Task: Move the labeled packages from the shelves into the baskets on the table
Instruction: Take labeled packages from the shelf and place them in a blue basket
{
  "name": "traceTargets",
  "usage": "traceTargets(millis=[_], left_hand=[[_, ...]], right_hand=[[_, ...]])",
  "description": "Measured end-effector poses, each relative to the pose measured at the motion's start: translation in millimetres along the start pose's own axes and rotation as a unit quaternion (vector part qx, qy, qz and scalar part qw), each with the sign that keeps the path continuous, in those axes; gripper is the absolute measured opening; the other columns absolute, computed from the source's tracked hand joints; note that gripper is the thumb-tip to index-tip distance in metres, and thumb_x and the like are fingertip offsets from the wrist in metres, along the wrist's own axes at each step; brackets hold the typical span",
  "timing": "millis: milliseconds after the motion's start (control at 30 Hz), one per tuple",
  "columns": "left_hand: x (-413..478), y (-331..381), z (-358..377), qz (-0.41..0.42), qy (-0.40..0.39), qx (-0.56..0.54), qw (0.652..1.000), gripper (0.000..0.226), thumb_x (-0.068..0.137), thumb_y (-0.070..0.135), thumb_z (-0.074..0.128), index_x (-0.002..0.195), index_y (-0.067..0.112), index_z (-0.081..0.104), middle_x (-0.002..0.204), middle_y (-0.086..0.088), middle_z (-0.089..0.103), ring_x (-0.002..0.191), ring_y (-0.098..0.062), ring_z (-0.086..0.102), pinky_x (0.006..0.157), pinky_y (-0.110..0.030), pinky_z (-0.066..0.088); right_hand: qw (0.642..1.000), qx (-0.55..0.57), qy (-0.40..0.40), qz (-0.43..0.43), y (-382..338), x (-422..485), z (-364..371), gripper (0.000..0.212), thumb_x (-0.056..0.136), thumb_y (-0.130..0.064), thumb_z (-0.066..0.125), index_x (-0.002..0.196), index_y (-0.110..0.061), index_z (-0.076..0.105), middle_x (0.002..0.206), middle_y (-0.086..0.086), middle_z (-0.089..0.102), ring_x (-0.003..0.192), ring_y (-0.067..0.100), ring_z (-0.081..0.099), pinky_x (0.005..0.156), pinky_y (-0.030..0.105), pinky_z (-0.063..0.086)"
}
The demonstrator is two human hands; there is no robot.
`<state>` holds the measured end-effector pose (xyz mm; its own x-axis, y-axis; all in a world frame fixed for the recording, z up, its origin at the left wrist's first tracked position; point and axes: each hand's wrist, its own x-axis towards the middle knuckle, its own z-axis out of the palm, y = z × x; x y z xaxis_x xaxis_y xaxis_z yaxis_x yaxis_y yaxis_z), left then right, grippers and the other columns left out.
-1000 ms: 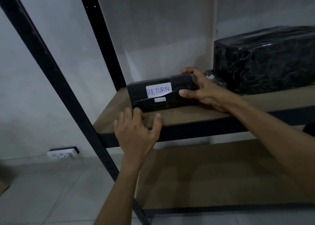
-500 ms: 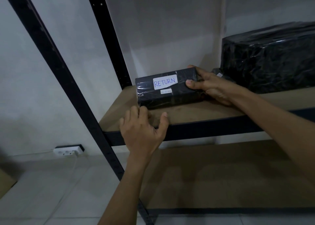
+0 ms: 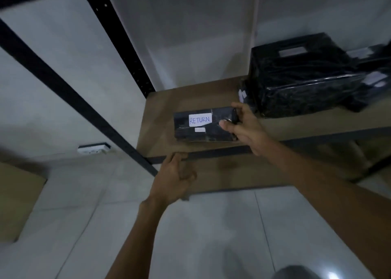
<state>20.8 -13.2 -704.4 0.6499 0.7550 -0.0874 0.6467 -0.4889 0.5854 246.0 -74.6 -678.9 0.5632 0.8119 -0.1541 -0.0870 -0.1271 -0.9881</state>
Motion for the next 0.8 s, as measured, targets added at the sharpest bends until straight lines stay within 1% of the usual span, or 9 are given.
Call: traceTargets(millis=[67,100,167,233,333,400,533,667,800], left_hand=[[-42.3,37.8,-31.5,-0.039,-0.043,-0.002,0.998,0.049,0.086,0.038,0.067,0.128,0.018,0.052,0.119,0.003,0.058,0.109,-0.015,0.055,0.087,-0.026,0.046],[-62.9,55.9,-47.0,-0.042,-0.049,0.002,0.998,0.046,0.086,0.040,0.067,0.124,0.018,0.056,0.115,0.003,0.061,0.104,-0.014,0.057,0.084,-0.023,0.045],[-104.2,89.6,-75.6,-0.050,-0.052,-0.029,0.997,0.038,0.084,0.041,0.068,0.114,0.020,0.062,0.110,0.008,0.064,0.099,-0.007,0.058,0.078,-0.012,0.043],[-144.3,123.8,-98.8,-0.075,-0.058,-0.072,0.993,0.035,0.082,0.044,0.069,0.111,0.025,0.063,0.108,0.014,0.064,0.099,0.001,0.058,0.076,-0.003,0.040],[-198.9,186.9,-121.4,-0.078,-0.036,-0.116,0.990,0.029,0.082,0.041,0.068,0.106,0.027,0.065,0.104,0.017,0.066,0.093,0.005,0.061,0.074,-0.002,0.041],[-229.8,231.5,-126.4,-0.069,-0.014,-0.141,0.987,0.021,0.082,0.035,0.069,0.101,0.025,0.067,0.100,0.016,0.068,0.089,0.004,0.062,0.074,-0.005,0.042],[-287.2,321.8,-110.2,-0.042,0.012,-0.170,0.985,0.018,0.082,0.030,0.070,0.099,0.021,0.068,0.096,0.015,0.069,0.085,0.005,0.062,0.077,-0.015,0.046],[-349.6,415.9,-68.8,-0.014,0.024,-0.213,0.977,0.014,0.083,0.028,0.069,0.096,0.023,0.070,0.090,0.014,0.071,0.085,0.000,0.064,0.075,-0.012,0.048],[-394.6,500.1,-15.1,0.031,-0.026,-0.255,0.966,0.008,0.083,0.019,0.069,0.091,0.021,0.071,0.087,0.013,0.072,0.083,-0.004,0.066,0.072,-0.010,0.048]], right_hand=[[0.998,0.023,0.010,0.066,-25.4,-45.5,-13.3,0.061,0.081,-0.012,0.072,0.131,-0.018,0.039,0.123,0.004,0.057,0.101,0.022,0.062,0.074,0.041,0.057],[0.995,0.033,0.018,0.090,-39.1,-69.4,-21.7,0.060,0.080,-0.014,0.073,0.130,-0.020,0.041,0.122,0.004,0.059,0.097,0.023,0.064,0.068,0.042,0.058],[0.991,0.054,0.042,0.119,-68.2,-119.8,-41.2,0.059,0.077,-0.016,0.075,0.128,-0.020,0.046,0.119,0.005,0.063,0.094,0.024,0.067,0.068,0.042,0.059],[0.987,0.076,0.059,0.131,-99.3,-172.9,-62.6,0.057,0.077,-0.015,0.075,0.127,-0.019,0.049,0.116,0.003,0.065,0.092,0.020,0.068,0.069,0.038,0.059],[0.981,0.109,0.069,0.146,-140.6,-255.1,-101.2,0.059,0.076,-0.014,0.073,0.128,-0.025,0.048,0.107,-0.006,0.066,0.087,0.018,0.068,0.065,0.040,0.058],[0.977,0.130,0.077,0.148,-158.9,-307.5,-132.4,0.064,0.070,-0.019,0.074,0.128,-0.027,0.049,0.108,-0.002,0.067,0.090,0.025,0.069,0.065,0.041,0.057],[0.972,0.161,0.104,0.132,-176.8,-409.3,-206.4,0.060,0.071,-0.024,0.072,0.127,-0.028,0.050,0.107,0.003,0.070,0.092,0.027,0.069,0.069,0.043,0.057],[0.964,0.179,0.151,0.123,-187.8,-503.8,-296.1,0.057,0.069,-0.025,0.072,0.123,-0.025,0.053,0.106,0.005,0.071,0.093,0.028,0.069,0.071,0.044,0.056],[0.949,0.190,0.228,0.104,-195.0,-580.1,-384.7,0.059,0.068,-0.024,0.072,0.123,-0.030,0.054,0.104,0.005,0.071,0.090,0.028,0.069,0.073,0.046,0.055]])
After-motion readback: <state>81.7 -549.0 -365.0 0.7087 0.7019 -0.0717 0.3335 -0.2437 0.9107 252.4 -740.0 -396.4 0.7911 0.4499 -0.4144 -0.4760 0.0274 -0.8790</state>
